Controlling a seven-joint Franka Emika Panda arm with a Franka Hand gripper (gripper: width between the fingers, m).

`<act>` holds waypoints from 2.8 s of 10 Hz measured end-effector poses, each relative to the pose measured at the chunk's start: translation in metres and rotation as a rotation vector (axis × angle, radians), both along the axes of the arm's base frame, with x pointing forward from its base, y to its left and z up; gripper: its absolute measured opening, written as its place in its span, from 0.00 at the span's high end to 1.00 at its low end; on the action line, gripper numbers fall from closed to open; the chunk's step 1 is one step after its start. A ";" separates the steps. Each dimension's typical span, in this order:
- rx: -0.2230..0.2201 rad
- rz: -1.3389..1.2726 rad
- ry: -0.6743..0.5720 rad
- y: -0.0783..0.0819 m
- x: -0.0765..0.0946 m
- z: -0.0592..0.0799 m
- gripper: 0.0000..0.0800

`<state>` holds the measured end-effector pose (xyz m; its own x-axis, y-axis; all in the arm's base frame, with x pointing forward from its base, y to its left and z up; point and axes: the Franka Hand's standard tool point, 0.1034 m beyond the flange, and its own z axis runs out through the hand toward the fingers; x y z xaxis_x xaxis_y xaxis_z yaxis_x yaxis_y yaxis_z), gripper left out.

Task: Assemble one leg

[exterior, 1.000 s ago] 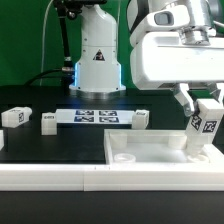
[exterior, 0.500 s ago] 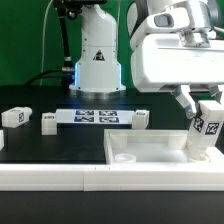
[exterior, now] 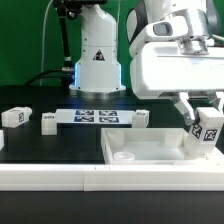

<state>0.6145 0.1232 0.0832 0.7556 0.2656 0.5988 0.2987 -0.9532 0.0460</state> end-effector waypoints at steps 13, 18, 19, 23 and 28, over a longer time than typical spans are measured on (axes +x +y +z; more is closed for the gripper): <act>-0.013 -0.001 0.050 -0.005 0.000 0.003 0.19; -0.024 -0.004 0.108 -0.008 -0.001 0.009 0.19; -0.031 -0.016 0.206 -0.008 -0.002 0.001 0.19; -0.076 -0.009 0.503 -0.008 0.006 -0.001 0.19; -0.098 -0.008 0.670 -0.007 0.012 0.002 0.34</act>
Offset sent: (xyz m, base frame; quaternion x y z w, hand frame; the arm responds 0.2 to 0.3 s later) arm 0.0000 0.0000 0.0000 0.0000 0.0000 0.0000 1.0000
